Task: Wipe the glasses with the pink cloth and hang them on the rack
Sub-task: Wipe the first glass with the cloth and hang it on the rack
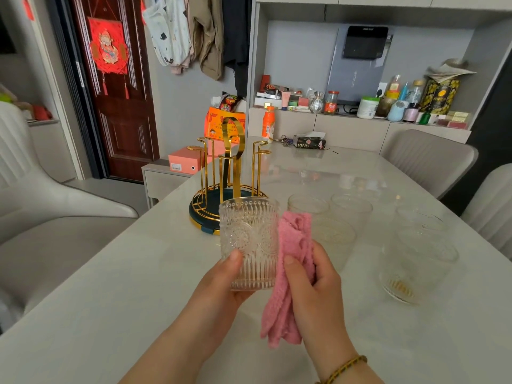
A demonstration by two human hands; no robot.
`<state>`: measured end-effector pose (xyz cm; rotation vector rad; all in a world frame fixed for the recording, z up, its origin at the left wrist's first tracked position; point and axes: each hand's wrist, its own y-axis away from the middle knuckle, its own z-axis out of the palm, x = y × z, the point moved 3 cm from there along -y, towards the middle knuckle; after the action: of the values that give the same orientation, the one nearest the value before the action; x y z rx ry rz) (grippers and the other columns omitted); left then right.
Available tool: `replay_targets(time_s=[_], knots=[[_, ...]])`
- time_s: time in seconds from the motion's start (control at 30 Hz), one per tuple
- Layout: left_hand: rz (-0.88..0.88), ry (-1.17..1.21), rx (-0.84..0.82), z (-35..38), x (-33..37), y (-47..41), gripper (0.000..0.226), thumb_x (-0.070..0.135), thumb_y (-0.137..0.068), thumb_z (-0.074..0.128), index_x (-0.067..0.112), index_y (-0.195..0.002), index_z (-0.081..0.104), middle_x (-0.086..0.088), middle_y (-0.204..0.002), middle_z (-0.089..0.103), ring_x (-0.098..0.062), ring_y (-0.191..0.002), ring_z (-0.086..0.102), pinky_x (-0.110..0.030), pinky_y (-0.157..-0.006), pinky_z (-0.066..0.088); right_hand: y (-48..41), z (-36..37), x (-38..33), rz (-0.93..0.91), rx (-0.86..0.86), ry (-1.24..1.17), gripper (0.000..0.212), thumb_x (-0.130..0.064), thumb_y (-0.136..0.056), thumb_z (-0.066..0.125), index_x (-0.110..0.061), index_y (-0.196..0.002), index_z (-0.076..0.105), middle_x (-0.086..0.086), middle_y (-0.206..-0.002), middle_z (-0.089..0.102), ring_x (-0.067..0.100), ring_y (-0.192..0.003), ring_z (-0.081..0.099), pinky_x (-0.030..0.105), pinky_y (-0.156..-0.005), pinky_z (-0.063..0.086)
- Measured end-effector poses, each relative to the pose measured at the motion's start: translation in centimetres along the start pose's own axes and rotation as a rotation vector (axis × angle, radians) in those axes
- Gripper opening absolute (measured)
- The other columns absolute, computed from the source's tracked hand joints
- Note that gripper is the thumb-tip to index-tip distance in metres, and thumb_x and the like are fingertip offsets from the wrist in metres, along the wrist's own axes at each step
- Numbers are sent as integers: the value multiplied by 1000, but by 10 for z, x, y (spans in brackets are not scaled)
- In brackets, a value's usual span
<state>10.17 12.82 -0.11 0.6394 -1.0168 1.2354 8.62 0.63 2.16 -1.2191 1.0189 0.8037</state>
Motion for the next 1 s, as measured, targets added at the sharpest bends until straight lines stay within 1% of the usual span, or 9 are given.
replay_targets(time_s=[0.1,0.2,0.37,0.53,0.7,0.77,0.83,0.93,1.0], knots=[[27,-62,91,-4,0,-1,77,54,-59,59,12,-123,53,-9,-113,68,-23,-104,65,-32,-88,53,1,1,-2,-99,25,63,39,-45,-65,53,-39,-103,55,-11,-108,61,-5,-96,58,12,-82,48],[-26,-19,176,-7,-4,-2,69,48,-70,67,8,-124,50,-16,-111,67,-28,-96,66,-36,-83,54,6,8,-9,-263,17,150,38,-46,-68,46,-48,-106,47,-22,-119,45,-20,-105,44,-4,-81,34],[6,-68,92,-5,-3,-2,89,52,-49,75,8,-122,51,-14,-104,69,-26,-87,69,-28,-65,55,10,14,-13,-496,-80,348,40,-32,-80,47,-46,-118,45,-31,-124,38,-16,-115,38,-3,-88,29],[-48,70,-23,2,-8,-1,107,55,-31,85,8,-120,52,-13,-104,70,-24,-88,69,-29,-67,56,0,-1,-18,-296,15,106,29,-43,-72,49,-60,-96,52,-23,-115,49,-14,-103,49,-1,-81,37],[-43,169,37,0,-6,-3,101,53,-28,86,8,-114,58,-14,-101,70,-22,-80,70,-28,-61,56,0,3,1,-35,-29,28,13,-23,-87,52,-35,-92,51,-10,-94,61,-8,-81,58,5,-68,44],[-39,195,60,-4,-4,-4,84,49,-44,80,9,-114,58,-13,-95,72,-20,-74,70,-27,-58,56,6,10,1,-75,-74,81,14,-20,-87,50,-33,-88,51,-9,-95,58,-10,-79,56,3,-65,42],[-46,185,79,-7,-3,-5,70,41,-59,68,6,-118,56,-13,-92,71,-19,-71,69,-27,-59,56,11,16,-8,-266,-102,235,13,-25,-79,50,-33,-88,53,-19,-109,49,-16,-89,51,-2,-70,38],[-42,97,44,-5,-2,-4,83,44,-55,73,1,-122,53,-23,-105,65,-25,-82,66,-33,-69,57,11,15,-16,-503,-112,402,34,-23,-76,46,-38,-107,52,-39,-119,33,-15,-104,44,-1,-81,36],[-43,80,21,0,-2,-1,98,52,-43,82,2,-122,52,-22,-110,64,-28,-88,66,-34,-71,57,8,9,-22,-438,-45,302,33,-21,-79,46,-44,-102,52,-37,-117,36,-19,-100,45,-4,-76,36]])
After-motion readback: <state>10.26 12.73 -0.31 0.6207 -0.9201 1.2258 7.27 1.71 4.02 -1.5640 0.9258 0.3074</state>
